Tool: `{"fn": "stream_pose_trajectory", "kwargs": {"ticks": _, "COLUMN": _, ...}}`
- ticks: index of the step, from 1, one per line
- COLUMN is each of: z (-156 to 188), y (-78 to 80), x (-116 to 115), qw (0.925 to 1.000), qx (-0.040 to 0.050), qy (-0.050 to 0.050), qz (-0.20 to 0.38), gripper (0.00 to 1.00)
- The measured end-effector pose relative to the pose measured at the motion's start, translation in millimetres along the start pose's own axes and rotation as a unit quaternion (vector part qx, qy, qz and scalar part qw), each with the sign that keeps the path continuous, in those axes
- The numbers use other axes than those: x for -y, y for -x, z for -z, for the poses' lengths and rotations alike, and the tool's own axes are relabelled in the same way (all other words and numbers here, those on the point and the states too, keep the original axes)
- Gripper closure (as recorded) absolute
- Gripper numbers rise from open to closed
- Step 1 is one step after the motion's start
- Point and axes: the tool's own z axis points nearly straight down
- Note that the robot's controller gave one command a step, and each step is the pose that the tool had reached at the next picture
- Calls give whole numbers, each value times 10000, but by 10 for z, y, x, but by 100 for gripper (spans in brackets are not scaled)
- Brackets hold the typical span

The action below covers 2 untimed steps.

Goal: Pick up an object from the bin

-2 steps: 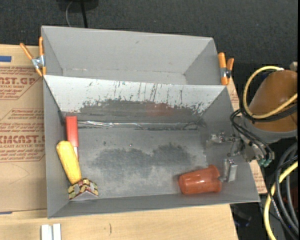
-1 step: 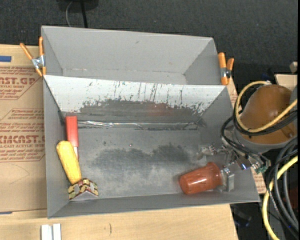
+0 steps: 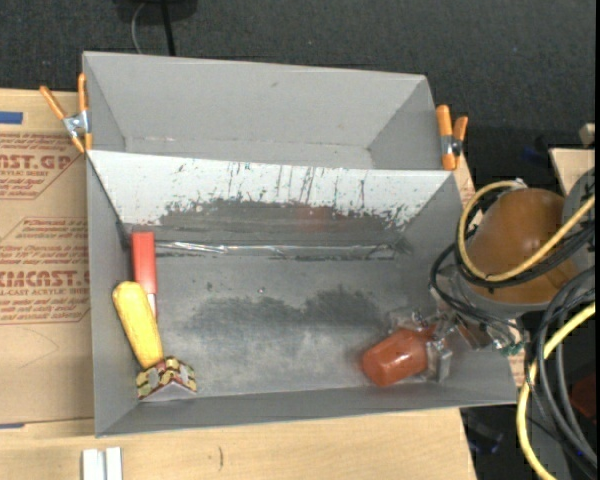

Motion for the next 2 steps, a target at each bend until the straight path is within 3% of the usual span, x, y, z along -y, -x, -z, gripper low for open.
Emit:
{"fn": "stream_pose_trajectory", "kwargs": {"ticks": 1, "z": 0, "y": 0, "x": 0, "qw": 10000, "qx": -1, "qy": -1, "qz": 1, "gripper": 100}}
{"fn": "stream_pose_trajectory", "kwargs": {"ticks": 2, "z": 1785, "y": 155, "x": 61, "qw": 9999, "qx": 37, "qy": -24, "qz": -129, "gripper": 100}}
